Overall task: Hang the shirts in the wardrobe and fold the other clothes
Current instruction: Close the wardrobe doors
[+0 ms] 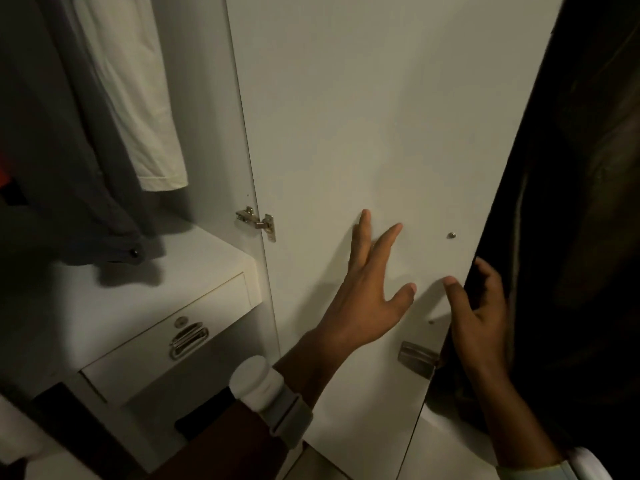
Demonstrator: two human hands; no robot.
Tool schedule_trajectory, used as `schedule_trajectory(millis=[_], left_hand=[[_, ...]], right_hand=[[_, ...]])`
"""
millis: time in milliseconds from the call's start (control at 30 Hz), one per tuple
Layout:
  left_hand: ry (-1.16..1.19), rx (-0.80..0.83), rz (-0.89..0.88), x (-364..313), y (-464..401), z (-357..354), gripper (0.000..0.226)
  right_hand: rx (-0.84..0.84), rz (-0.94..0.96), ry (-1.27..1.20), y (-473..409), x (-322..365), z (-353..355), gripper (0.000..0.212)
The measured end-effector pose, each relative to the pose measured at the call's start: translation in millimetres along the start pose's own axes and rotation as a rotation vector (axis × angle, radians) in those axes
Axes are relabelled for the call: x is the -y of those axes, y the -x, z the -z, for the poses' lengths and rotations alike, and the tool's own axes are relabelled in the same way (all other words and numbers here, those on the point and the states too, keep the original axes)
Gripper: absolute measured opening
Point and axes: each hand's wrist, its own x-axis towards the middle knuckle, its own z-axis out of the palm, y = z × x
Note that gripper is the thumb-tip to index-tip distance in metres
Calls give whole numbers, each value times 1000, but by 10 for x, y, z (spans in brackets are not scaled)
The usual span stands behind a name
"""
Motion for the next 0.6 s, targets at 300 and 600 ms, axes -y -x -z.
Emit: schedule_trajectory(millis=[300, 600], left_hand=[[-50, 13, 26, 25, 31, -84, 91], [1, 196, 65, -36, 546, 182, 91]], right_hand=[[106, -89, -50, 18, -40, -88, 47], [89, -96, -127, 481, 223, -173, 36]])
